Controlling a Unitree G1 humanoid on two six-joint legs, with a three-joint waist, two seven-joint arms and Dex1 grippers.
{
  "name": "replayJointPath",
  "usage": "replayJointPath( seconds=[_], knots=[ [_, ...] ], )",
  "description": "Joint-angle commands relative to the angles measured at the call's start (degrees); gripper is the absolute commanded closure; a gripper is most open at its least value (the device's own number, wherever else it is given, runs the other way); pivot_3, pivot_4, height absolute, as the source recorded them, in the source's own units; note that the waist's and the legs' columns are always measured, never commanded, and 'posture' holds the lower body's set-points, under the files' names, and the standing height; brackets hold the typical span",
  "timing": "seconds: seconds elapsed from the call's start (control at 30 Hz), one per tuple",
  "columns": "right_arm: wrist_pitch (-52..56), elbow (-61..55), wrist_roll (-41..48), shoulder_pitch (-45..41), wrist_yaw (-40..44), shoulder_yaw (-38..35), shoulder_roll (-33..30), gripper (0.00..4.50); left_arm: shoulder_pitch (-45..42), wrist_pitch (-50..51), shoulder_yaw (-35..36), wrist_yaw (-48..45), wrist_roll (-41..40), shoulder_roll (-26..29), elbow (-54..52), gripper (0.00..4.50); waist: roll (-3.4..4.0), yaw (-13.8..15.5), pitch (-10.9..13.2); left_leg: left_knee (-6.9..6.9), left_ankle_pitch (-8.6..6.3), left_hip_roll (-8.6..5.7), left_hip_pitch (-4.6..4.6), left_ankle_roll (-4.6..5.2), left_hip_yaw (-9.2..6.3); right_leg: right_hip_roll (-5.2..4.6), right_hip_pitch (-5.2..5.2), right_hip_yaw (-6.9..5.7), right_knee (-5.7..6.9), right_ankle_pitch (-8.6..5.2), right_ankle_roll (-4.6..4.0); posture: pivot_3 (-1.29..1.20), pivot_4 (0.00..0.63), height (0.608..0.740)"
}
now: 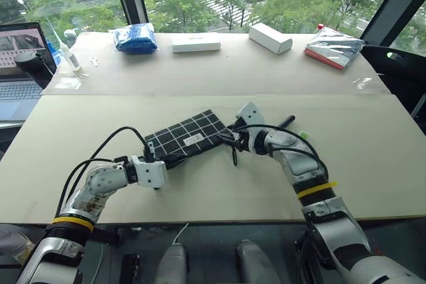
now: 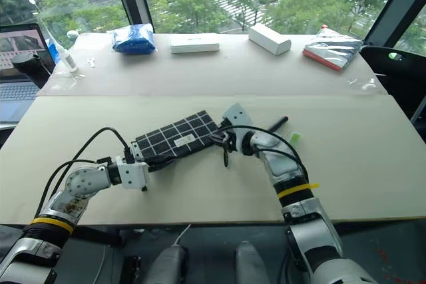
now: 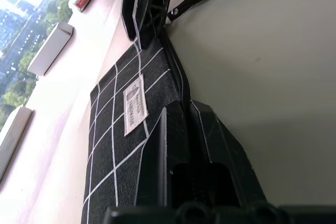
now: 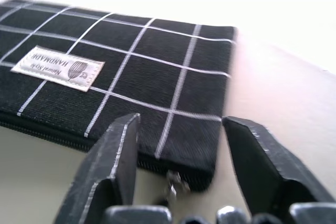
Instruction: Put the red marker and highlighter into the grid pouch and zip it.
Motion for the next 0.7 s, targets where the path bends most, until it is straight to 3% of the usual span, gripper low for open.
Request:
replayJointPath(
  seconds=[0.03,0.17,0.27,0.4,0.7],
  knots=[
    [8.13,-5.76,11.21,-5.69,1.04,-10.04,-1.22,0.16,0.96,4.52,2.3,2.13,-1.74,-1.01,-2.1,4.5,0.09,0.06,0.06,0.01,0.0,0.0,-0.01,0.0,0.0,0.0,0.0,0.0,0.02,0.0,0.0,0.0,0.15,0.74],
    [12.19,-10.99,15.69,-5.94,3.94,-11.57,-4.79,0.16,1.9,10.01,4.44,3.69,-4.92,-3.19,-5.45,4.5,0.09,-0.01,0.05,-0.05,0.0,0.03,0.0,0.01,-0.05,0.02,0.0,-0.08,0.0,-0.01,0.01,0.0,0.15,0.74],
    [10.28,-11.22,11.06,-3.99,3.43,-6.14,-6.54,0.16,2.1,15.75,6.81,5.47,-8.8,-5.98,-8.77,4.5,0.08,-0.12,0.06,-0.03,0.0,0.01,-0.06,0.01,-0.04,-0.01,-0.01,-0.05,-0.04,-0.01,0.01,0.0,0.15,0.74],
    [6.52,-8.41,4.03,-3.06,0.28,1.23,-5.03,0.16,2.42,19.1,7.34,5.47,-10.49,-7.82,-12.86,4.5,0.08,-0.65,0.05,-0.04,0.0,0.02,-0.09,0.0,-0.04,0.02,-0.09,-0.06,-0.03,-0.01,0.01,0.0,0.15,0.74],
    [1.74,0.35,0.44,-8.54,-1.87,2.24,-1.44,0.16,4.1,20.56,7.28,4.61,-9.74,-7.83,-16.98,4.5,0.08,-1.31,0.05,-0.02,0.04,0.0,-0.71,-0.05,-0.01,0.0,-0.87,0.02,0.16,0.06,-0.07,0.0,0.15,0.74]
  ],
)
